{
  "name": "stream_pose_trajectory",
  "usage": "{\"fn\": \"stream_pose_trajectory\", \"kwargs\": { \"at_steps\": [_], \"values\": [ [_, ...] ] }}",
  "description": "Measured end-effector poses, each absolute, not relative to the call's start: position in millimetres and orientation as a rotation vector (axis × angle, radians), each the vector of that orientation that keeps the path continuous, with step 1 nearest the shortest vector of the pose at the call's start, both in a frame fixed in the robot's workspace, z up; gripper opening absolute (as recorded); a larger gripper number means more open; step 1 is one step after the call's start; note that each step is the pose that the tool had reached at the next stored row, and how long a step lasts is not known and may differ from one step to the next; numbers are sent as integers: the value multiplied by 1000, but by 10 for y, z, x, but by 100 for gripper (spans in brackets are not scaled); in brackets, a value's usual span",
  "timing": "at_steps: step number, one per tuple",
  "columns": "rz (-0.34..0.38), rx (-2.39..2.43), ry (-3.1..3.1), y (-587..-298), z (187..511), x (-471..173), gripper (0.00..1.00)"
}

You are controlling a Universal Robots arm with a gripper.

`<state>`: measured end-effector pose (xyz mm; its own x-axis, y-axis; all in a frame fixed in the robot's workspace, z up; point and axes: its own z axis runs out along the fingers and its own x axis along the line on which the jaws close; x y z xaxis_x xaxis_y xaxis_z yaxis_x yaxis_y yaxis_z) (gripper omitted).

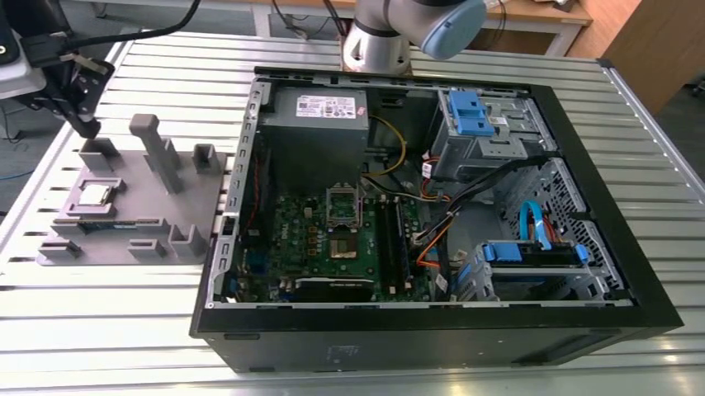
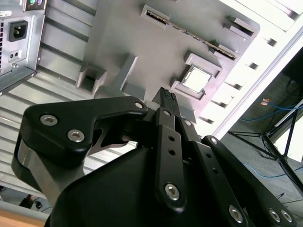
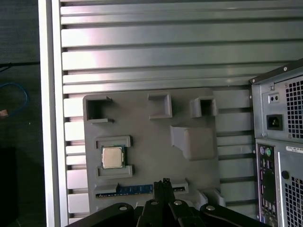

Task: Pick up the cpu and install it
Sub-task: 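Reach for the cpu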

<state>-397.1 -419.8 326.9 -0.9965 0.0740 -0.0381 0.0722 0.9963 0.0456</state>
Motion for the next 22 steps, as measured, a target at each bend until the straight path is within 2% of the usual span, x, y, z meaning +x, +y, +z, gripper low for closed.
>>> {"fn": "stream_pose_trajectory", "kwargs": {
  "at_steps": [22],
  "values": [
    [67,113,3099,-4208,3117,-4106,11]
  ]
}}
